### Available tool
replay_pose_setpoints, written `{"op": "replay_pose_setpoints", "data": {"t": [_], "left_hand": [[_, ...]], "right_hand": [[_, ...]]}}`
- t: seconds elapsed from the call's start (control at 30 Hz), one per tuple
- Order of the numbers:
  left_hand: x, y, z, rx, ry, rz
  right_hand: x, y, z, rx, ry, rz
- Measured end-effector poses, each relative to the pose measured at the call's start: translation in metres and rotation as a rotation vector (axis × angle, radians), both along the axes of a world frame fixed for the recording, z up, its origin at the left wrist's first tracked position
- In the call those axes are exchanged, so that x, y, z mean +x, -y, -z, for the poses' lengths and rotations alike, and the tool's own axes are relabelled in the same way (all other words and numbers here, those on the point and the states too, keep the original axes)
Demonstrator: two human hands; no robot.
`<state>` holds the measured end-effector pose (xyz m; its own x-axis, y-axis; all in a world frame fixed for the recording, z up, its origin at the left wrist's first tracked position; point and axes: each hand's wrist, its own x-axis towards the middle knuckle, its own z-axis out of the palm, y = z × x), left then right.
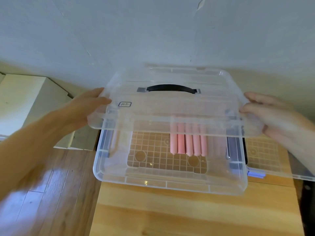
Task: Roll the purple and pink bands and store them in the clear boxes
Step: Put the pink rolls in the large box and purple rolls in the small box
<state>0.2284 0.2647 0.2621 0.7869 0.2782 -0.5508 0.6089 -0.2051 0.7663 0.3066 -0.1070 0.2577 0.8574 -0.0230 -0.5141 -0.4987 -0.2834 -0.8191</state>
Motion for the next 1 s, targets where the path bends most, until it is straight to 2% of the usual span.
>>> {"op": "replay_pose_setpoints", "data": {"t": [0.13,0.43,0.73,1.0], "left_hand": [[-0.024,0.005,0.015,0.044,0.028,0.022],[-0.069,0.018,0.039,0.173,0.13,-0.013],[-0.107,0.035,0.058,0.259,0.127,-0.069],[-0.122,0.034,0.069,0.282,0.133,-0.038]], "right_hand": [[-0.028,0.005,0.009,-0.049,0.064,-0.062],[-0.072,0.013,0.033,-0.083,0.142,-0.027],[-0.123,0.015,0.047,-0.105,0.16,0.038],[-0.143,0.014,0.053,-0.116,0.165,0.068]]}}
